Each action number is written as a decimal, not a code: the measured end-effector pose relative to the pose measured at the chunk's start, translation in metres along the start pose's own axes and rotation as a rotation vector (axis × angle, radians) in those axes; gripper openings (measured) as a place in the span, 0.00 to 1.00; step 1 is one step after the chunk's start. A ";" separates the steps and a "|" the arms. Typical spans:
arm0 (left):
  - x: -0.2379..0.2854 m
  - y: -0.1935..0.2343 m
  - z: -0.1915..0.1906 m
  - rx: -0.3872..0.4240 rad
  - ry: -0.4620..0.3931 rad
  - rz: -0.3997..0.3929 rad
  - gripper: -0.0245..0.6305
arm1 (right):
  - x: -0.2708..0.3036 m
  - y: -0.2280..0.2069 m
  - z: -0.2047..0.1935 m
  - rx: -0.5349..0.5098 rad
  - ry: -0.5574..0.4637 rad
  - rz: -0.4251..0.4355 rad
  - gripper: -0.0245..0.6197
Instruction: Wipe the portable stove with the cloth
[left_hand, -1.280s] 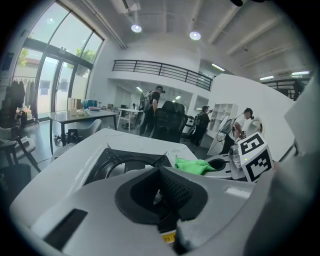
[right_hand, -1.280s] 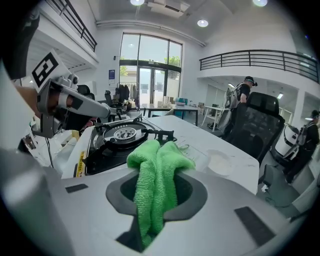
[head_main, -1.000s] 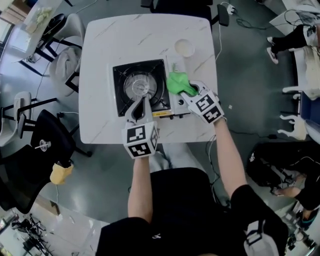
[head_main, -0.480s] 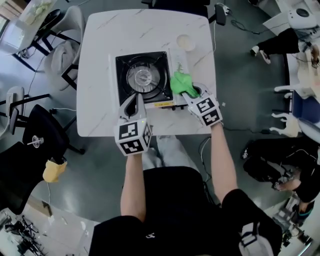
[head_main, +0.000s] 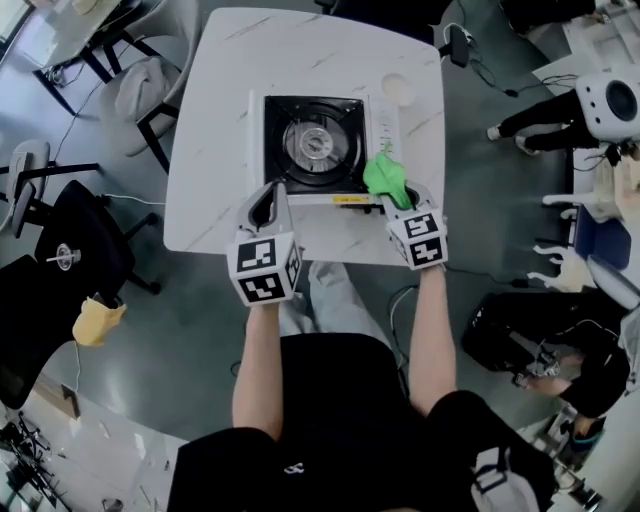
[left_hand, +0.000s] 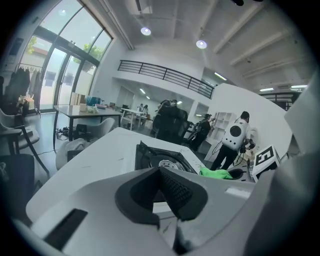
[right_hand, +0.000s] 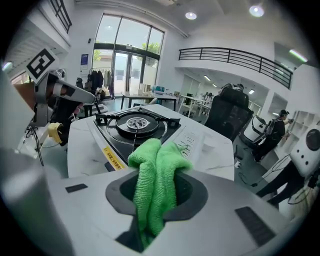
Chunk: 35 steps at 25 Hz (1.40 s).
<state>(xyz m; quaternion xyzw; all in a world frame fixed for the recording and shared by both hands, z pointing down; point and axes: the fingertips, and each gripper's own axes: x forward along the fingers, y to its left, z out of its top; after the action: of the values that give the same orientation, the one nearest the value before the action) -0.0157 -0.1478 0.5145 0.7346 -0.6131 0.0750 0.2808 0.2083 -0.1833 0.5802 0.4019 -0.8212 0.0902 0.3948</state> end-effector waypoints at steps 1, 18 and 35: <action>-0.003 0.004 0.001 -0.007 -0.006 0.003 0.03 | -0.002 0.003 0.002 0.010 0.005 -0.010 0.14; -0.042 0.063 0.008 -0.095 -0.066 0.036 0.03 | -0.002 0.082 0.065 -0.017 -0.124 -0.060 0.14; -0.080 0.111 0.017 -0.132 -0.127 0.102 0.03 | 0.052 0.151 0.084 -0.053 -0.025 0.031 0.13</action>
<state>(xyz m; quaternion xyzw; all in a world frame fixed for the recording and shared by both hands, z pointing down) -0.1438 -0.0974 0.4996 0.6857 -0.6699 0.0021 0.2849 0.0309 -0.1531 0.5866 0.3795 -0.8344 0.0697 0.3936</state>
